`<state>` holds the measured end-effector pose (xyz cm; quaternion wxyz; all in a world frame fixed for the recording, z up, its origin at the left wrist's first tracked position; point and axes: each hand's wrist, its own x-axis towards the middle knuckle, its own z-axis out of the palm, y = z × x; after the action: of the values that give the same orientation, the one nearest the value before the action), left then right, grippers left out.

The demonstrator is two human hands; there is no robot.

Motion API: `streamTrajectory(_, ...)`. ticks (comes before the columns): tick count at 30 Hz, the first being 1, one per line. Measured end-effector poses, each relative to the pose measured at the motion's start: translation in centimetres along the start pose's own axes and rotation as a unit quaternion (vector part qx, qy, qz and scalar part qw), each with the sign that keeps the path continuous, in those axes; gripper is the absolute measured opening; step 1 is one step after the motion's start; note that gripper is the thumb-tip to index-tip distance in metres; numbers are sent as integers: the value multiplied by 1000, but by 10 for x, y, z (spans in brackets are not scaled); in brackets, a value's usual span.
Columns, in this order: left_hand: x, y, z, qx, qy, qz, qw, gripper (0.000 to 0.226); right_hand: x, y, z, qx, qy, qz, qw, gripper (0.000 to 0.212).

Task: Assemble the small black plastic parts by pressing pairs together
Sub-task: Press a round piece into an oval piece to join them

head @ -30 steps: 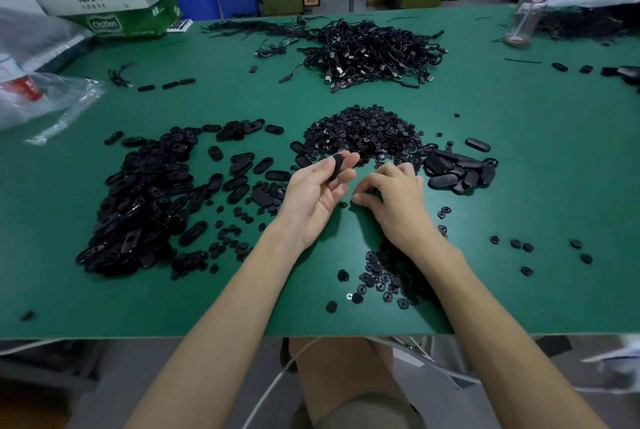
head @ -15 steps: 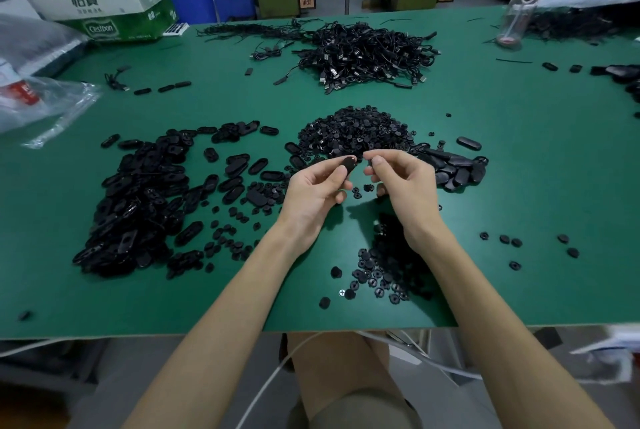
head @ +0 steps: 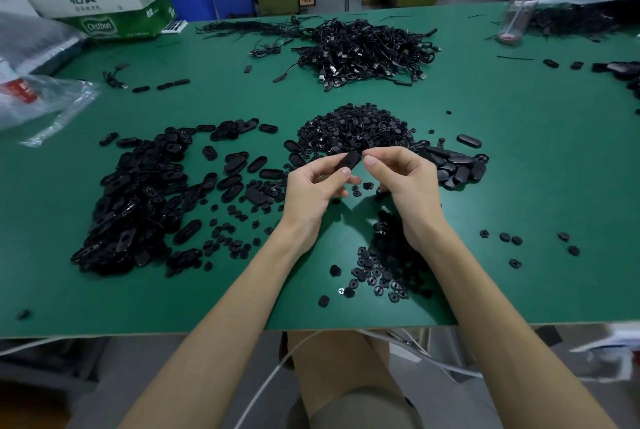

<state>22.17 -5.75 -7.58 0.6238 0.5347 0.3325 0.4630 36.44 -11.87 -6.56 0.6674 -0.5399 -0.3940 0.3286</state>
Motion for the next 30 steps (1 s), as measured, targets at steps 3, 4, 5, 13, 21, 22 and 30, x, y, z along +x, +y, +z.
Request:
streamTrajectory(3,-1,0,1,27,7,17,999,28,-1,-1,1,10,-7,7,1000,6)
streamTrajectory(4,-2,0,1,31,7,20,999,27,-1,-1,1,10,-9,10,1000,6)
streamTrajectory(5,-2,0,1,34,6,23,999,27,-1,-2,1,11,-10,13,1000,6)
streamTrajectory(13,-3,0,1,34,13,31,999,26,-1,0,1,15,-17,30,999,8)
streamTrajectory(21,-1,-2,1,13,20,33,999,24,-2,0,1,14,-31,37,999,5)
streamTrajectory(22,-1,-3,0,11,22,32,999,24,-2,0,1,15,-34,39,999,6)
streamTrajectory(30,1,-5,-2,13,32,12,999,24,-1,-1,1,32,-65,45,996,9)
